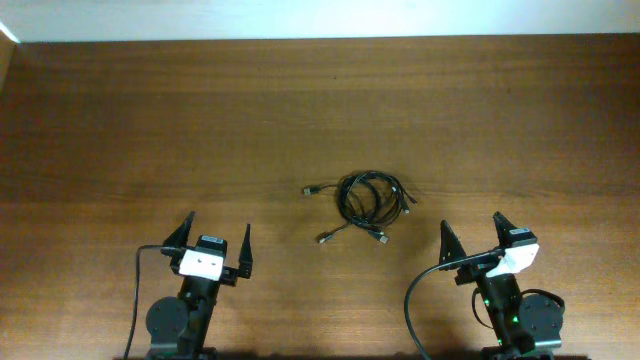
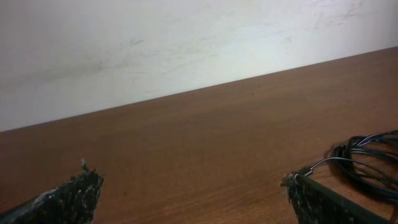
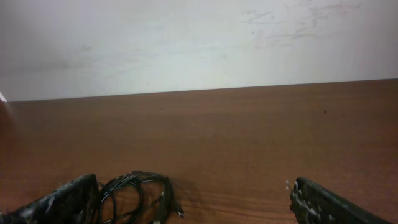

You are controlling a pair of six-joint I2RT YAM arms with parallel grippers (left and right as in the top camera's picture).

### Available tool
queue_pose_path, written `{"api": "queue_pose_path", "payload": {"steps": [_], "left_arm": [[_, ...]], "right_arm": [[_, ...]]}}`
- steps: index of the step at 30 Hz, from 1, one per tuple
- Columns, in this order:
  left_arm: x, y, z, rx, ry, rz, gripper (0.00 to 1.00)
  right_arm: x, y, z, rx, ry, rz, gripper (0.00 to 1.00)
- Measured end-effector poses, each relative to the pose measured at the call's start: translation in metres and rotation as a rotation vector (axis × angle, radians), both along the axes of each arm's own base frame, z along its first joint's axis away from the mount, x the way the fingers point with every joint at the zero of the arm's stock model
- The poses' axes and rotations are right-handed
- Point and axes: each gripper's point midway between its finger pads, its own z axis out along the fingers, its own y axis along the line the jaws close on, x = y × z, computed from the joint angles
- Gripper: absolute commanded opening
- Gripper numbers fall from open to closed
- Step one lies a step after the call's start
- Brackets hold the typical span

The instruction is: Untangle cables

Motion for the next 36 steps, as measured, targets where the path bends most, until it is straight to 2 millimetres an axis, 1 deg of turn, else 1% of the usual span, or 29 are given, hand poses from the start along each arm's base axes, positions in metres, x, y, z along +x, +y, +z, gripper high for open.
{"api": "queue_pose_path", "payload": {"steps": [8, 36], "left_arm": [[0.001, 0.0075, -0.0012, 0.003, 0.005, 0.044, 0.99], [0.001, 0.0077, -0.0012, 0.003, 0.005, 0.045, 0.99]], "right_arm": [[0.0, 0.0, 0.0, 0.0, 0.0, 0.0, 0.99], [0.0, 0.0, 0.0, 0.0, 0.0, 0.0, 0.99]]}}
